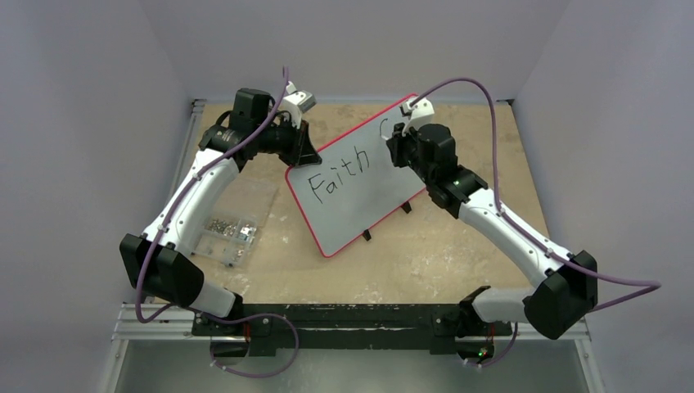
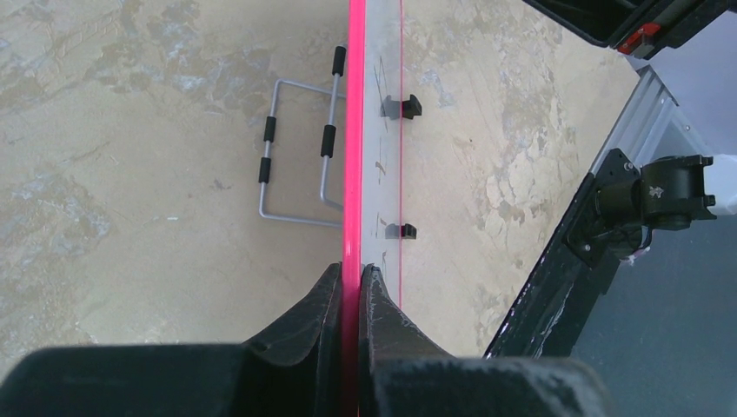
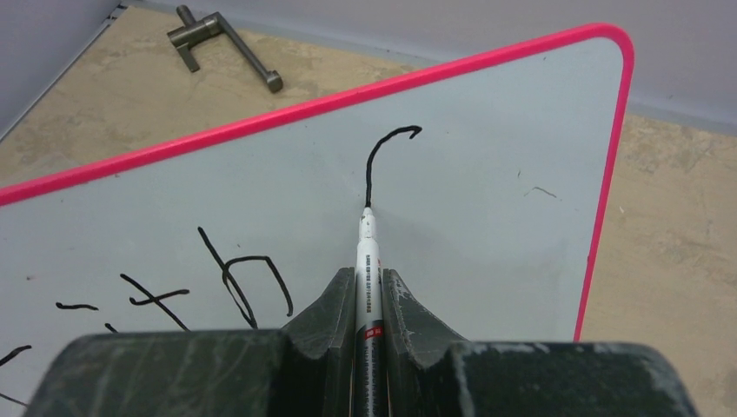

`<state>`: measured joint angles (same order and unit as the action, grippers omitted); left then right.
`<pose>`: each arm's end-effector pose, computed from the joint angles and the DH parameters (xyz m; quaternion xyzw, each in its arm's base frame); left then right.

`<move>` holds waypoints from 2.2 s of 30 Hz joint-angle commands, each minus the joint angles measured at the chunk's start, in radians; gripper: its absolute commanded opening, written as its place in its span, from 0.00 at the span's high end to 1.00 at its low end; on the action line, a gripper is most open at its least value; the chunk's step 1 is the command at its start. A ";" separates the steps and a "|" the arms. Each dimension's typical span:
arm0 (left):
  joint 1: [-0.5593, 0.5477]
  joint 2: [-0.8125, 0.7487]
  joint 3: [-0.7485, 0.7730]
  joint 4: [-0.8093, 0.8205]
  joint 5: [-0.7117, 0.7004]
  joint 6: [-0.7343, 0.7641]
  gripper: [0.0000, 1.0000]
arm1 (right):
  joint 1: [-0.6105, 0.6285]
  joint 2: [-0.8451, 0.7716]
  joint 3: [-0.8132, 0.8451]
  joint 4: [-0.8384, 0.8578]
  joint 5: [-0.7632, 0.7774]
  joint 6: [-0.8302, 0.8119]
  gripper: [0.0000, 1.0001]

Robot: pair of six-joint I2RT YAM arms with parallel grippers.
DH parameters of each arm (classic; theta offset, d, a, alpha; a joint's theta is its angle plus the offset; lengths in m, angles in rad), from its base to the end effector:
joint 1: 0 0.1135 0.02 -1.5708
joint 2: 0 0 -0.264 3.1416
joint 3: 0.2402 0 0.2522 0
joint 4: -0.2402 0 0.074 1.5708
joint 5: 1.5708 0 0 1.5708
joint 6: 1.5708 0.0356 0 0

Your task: Write a sentence on the whiteboard

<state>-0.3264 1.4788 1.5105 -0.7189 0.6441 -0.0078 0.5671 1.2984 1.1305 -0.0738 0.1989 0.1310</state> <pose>0.2943 -0.1222 0.3791 0.2696 0.8252 -0.3496 0.3523 0.2621 0.1586 0.3599 -0.1097 0.7780 0.1364 0.6034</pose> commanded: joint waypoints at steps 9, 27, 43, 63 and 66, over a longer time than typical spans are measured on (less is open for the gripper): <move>0.010 -0.035 0.005 0.072 -0.052 0.045 1.00 | 0.000 -0.059 -0.128 0.012 -0.028 0.041 1.00; 0.010 -0.042 0.005 0.075 -0.044 0.042 1.00 | 0.000 -0.133 -0.166 -0.009 -0.094 0.069 1.00; 0.010 -0.046 0.003 0.074 -0.047 0.043 1.00 | 0.000 -0.094 -0.001 -0.001 -0.088 0.068 1.00; 0.013 -0.042 0.004 0.076 -0.041 0.042 1.00 | -0.005 -0.010 0.015 0.015 0.064 0.007 1.00; 0.013 -0.042 0.004 0.076 -0.040 0.042 1.00 | -0.010 -0.002 0.027 0.014 0.079 0.003 1.00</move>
<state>-0.3218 1.4769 1.5070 -0.7185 0.6540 -0.0151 0.5659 1.2850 1.1179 -0.0895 0.2237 0.1596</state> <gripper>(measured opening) 0.047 0.103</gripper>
